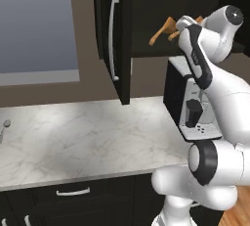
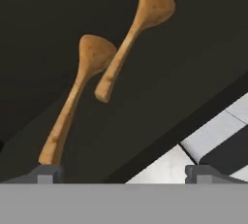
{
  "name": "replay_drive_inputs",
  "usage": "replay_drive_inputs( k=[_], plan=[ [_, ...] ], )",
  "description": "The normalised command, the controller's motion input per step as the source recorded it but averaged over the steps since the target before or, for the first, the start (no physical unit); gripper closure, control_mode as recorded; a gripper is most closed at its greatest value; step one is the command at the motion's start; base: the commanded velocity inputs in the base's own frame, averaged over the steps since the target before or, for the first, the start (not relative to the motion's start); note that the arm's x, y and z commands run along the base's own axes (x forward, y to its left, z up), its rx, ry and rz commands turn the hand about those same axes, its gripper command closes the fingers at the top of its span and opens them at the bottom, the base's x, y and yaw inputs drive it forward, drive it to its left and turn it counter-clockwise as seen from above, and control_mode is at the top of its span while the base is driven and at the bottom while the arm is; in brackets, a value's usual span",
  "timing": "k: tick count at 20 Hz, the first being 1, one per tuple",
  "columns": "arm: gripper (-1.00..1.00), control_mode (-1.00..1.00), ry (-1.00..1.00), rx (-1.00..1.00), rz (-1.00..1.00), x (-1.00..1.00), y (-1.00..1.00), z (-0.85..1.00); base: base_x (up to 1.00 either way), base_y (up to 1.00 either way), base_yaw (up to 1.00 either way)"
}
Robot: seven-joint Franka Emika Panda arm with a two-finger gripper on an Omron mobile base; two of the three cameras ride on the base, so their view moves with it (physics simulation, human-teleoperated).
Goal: Organize the utensils by type. Pick up the wooden spoons from the counter and place them in the open cabinet. Then pick up the metallic utensils from the counter and place them in the open drawer.
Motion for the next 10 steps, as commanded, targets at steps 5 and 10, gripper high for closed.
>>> replay_drive_inputs(
  k=[5,10],
  plan=[
    [-1.0,-1.0,0.01,0.0,0.0,-1.0,0.0,-0.14,0.0,0.0,0.0],
    [-1.0,-1.0,0.07,0.0,0.01,-1.0,0.0,-0.28,0.0,0.0,0.0]
  ],
)
